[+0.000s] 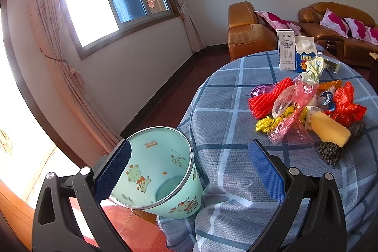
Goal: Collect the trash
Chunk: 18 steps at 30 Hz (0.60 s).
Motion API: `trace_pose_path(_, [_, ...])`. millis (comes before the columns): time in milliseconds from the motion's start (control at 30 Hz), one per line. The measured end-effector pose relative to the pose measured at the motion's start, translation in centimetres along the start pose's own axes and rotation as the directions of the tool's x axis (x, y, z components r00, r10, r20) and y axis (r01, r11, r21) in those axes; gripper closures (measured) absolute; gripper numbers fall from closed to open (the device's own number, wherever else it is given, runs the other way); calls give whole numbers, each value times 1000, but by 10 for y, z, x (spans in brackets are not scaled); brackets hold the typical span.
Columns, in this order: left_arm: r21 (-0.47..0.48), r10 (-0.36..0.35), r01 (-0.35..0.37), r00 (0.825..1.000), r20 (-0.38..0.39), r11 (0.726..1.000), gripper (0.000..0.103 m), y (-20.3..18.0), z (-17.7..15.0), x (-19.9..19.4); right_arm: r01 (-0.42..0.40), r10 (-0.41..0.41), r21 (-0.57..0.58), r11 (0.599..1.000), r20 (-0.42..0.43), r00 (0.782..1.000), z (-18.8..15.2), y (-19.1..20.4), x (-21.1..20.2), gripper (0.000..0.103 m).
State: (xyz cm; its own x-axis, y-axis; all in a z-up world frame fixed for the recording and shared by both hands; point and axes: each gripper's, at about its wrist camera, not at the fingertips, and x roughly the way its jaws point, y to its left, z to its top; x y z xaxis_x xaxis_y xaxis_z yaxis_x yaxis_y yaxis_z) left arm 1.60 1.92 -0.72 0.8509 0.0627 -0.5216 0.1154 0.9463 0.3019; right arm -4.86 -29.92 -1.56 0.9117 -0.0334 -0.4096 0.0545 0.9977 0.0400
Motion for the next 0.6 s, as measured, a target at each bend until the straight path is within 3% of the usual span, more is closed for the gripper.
trace_pose_path(333, [1,1,-1,1000,-28,1000,6,-4,-4,16,27,-27,4,1000,-21,999,-7,-5,12,8])
trace_pose_path(600, [25,-40,41,998,-48,999,6,-31,-6,39,83,-82,13,996,-71,994,-24,-21,34,8])
